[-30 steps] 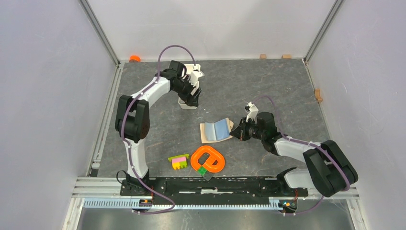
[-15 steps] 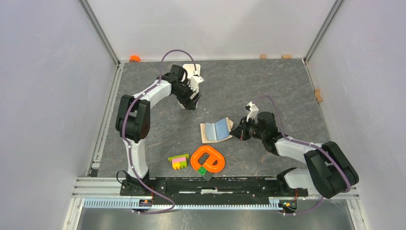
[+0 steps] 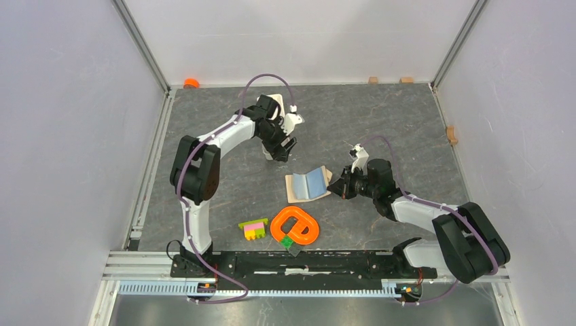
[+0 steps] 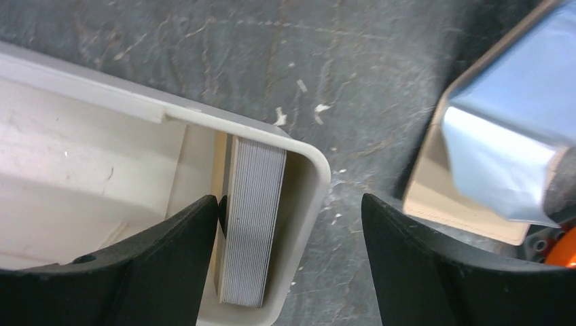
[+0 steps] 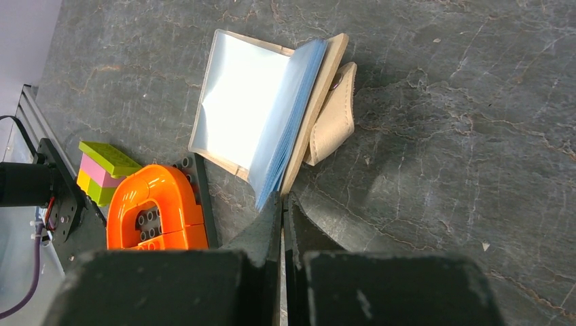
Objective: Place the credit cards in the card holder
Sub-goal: Pick up the credit card from the storage box.
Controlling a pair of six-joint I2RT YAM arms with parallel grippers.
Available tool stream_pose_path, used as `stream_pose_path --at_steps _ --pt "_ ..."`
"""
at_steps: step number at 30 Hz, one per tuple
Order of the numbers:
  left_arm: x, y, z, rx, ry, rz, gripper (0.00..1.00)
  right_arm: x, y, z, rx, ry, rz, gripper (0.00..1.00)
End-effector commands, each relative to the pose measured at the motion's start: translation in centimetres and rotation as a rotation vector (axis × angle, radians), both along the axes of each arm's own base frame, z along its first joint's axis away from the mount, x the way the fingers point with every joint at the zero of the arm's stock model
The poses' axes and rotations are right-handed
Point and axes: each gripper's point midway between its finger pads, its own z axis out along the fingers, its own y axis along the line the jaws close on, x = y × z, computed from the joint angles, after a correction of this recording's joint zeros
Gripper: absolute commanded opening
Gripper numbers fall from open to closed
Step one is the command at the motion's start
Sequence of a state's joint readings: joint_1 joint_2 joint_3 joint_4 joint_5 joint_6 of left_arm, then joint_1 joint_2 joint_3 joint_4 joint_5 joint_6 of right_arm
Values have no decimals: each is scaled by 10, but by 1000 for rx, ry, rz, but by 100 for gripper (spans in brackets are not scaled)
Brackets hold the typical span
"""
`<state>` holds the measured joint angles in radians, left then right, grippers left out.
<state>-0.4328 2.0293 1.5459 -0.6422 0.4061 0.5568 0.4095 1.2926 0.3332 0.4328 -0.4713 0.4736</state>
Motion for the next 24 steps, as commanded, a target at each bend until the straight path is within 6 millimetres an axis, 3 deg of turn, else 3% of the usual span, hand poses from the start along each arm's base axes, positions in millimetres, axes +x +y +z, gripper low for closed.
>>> stream_pose_path --at_steps 1,9,14,24 --pt "-9 -26 19 -75 35 -36 83 5 2 13 24 -61 11 0" --pt "-6 -12 9 10 15 -7 84 5 1 13 27 -60 13 0" --pt "-4 -10 22 9 -11 12 67 5 1 13 27 -59 11 0" --pt "-6 -15 34 -23 3 25 57 6 0 12 25 -57 9 0"
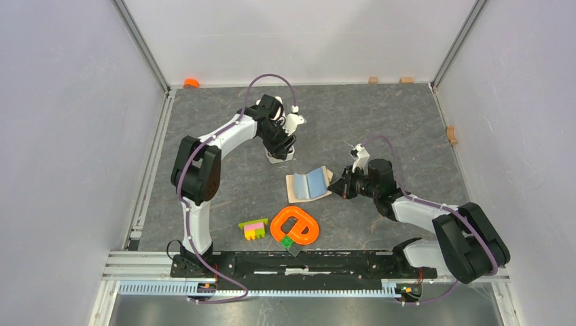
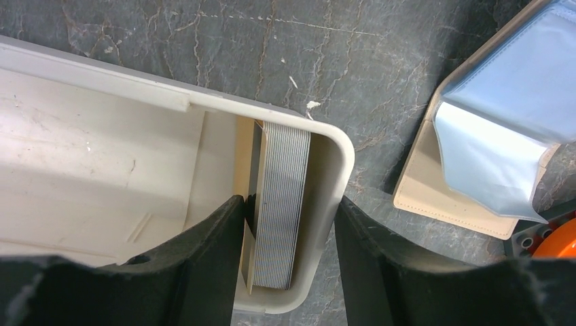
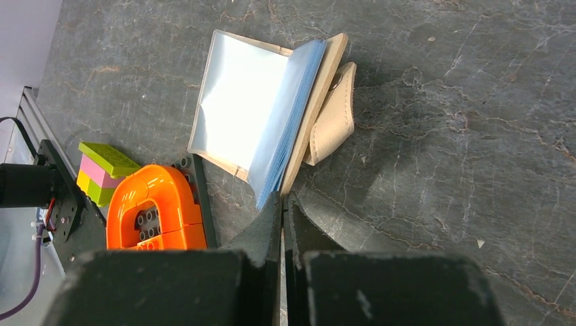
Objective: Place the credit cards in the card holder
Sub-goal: Pick up the credit card from the storage box.
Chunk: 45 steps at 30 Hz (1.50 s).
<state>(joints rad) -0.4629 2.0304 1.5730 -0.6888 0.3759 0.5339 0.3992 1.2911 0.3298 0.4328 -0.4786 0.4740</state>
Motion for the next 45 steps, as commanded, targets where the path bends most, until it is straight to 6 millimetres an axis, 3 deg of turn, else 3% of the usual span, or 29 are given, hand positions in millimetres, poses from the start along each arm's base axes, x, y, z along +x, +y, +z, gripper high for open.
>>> stream_pose_path --at_steps 1,7,13,18,21,31,38,45 --pt "3 -9 33 -56 -19 25 56 6 2 13 22 -60 13 0" --pt "2 -9 39 -63 -22 33 56 5 2 13 22 -59 14 0" --pt "2 -9 43 -63 -13 42 46 5 2 12 22 -57 13 0" --pt "1 -10 46 -69 -13 46 54 6 1 13 22 -58 15 0" --pt "0 -11 39 -66 8 48 54 6 2 12 23 -55 17 0" --pt "-1 -13 34 -69 49 55 36 5 2 12 23 -53 19 0" --pt "-1 -11 35 -74 61 65 34 5 2 12 24 -52 23 0" --pt "-1 -11 28 -91 121 75 39 5 3 11 22 -49 25 0"
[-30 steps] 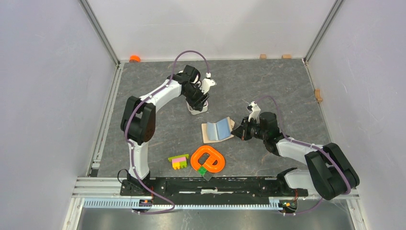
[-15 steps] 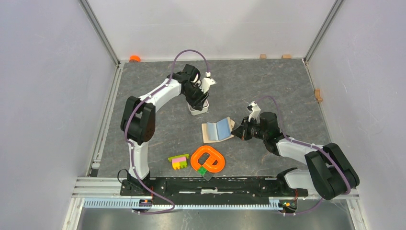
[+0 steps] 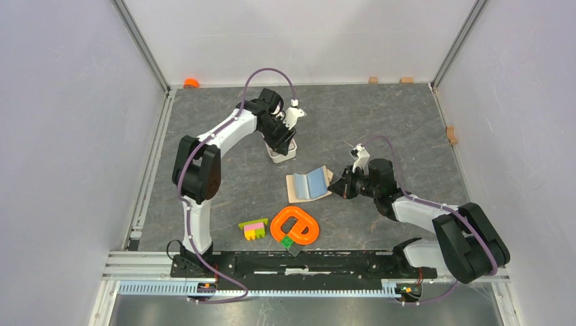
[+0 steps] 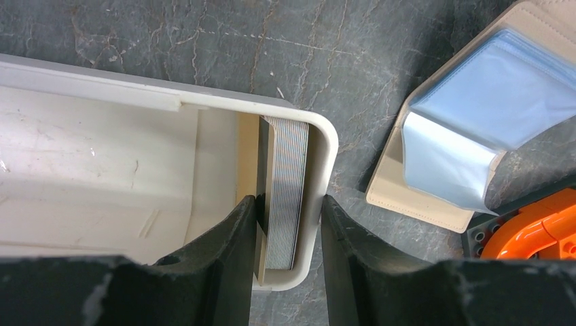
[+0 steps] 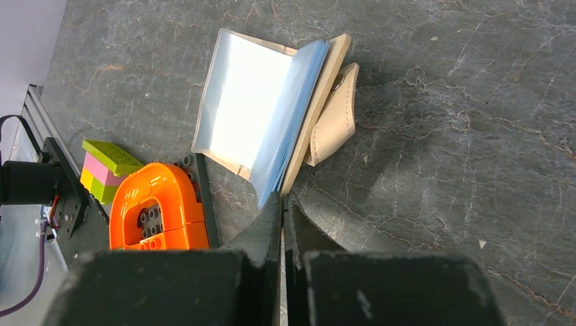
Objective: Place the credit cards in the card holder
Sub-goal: Pick up the credit card from the storage box.
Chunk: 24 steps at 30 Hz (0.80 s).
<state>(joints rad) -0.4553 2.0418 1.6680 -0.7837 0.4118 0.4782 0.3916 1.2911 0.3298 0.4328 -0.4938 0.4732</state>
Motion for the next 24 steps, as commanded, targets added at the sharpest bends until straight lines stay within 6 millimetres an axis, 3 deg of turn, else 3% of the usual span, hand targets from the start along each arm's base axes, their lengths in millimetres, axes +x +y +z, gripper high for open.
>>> stream_pose_path --at_steps 1,8,19,22,24 --pt "-1 -6 6 -59 71 37 39 5 3 10 16 -50 19 0" --pt "0 -4 4 -76 97 48 40 5 3 11 16 -54 20 0" --pt "-3 -6 3 -108 148 49 50 5 3 10 13 -51 20 0" --pt "-3 -6 1 -108 153 51 50 5 3 10 13 -51 22 0" --pt "-2 -6 1 -106 152 52 44 6 3 10 13 -51 21 0"
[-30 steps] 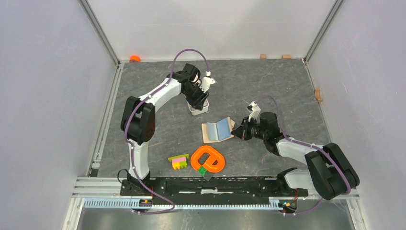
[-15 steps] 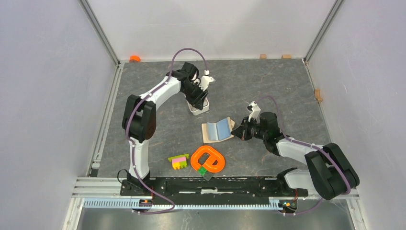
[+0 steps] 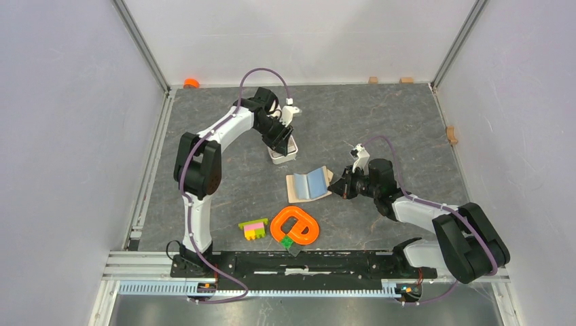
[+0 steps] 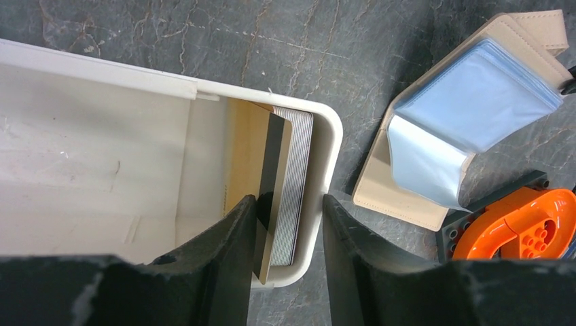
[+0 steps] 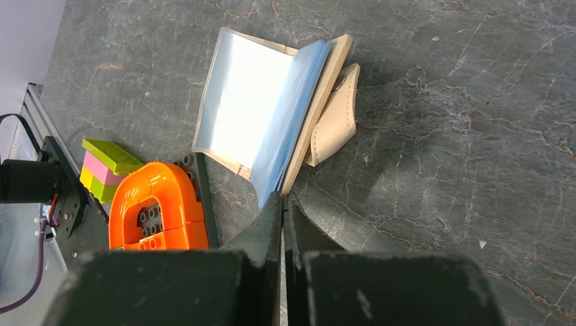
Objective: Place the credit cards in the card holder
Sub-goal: Pick up the credit card from the storage box.
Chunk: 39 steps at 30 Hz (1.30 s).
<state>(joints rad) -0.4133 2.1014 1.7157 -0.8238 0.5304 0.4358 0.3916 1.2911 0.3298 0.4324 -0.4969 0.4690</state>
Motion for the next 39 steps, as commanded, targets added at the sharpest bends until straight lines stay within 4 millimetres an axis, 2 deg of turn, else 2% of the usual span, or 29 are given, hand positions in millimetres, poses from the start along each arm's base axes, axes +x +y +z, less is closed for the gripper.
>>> stream_pose_path --at_steps 1,6,10,16,22,28,31,34,37,39 --pt "0 -3 8 -24 33 21 39 6 3 10 14 -47 19 0" --pt "1 -4 15 -35 23 25 35 5 3 10 14 -48 20 0" --pt "2 -1 11 -16 19 32 30 5 3 9 14 -45 18 0" --pt "9 2 17 -1 -17 46 13 5 3 9 12 -45 16 0" --pt "15 5 31 -2 -85 69 2 8 -1 9 -1 -54 -5 0" --pt "24 9 45 16 -143 117 2 12 -8 7 -36 -62 -43 0" --pt "32 14 62 28 -201 167 2 17 -16 7 -74 -75 -83 0" --pt "37 18 83 14 -265 215 2 22 -24 10 -110 -100 -125 10" --pt "35 19 105 -23 -310 252 2 26 -32 16 -136 -132 -158 28" --pt "30 19 123 -66 -337 279 2 28 -36 21 -152 -155 -177 36"
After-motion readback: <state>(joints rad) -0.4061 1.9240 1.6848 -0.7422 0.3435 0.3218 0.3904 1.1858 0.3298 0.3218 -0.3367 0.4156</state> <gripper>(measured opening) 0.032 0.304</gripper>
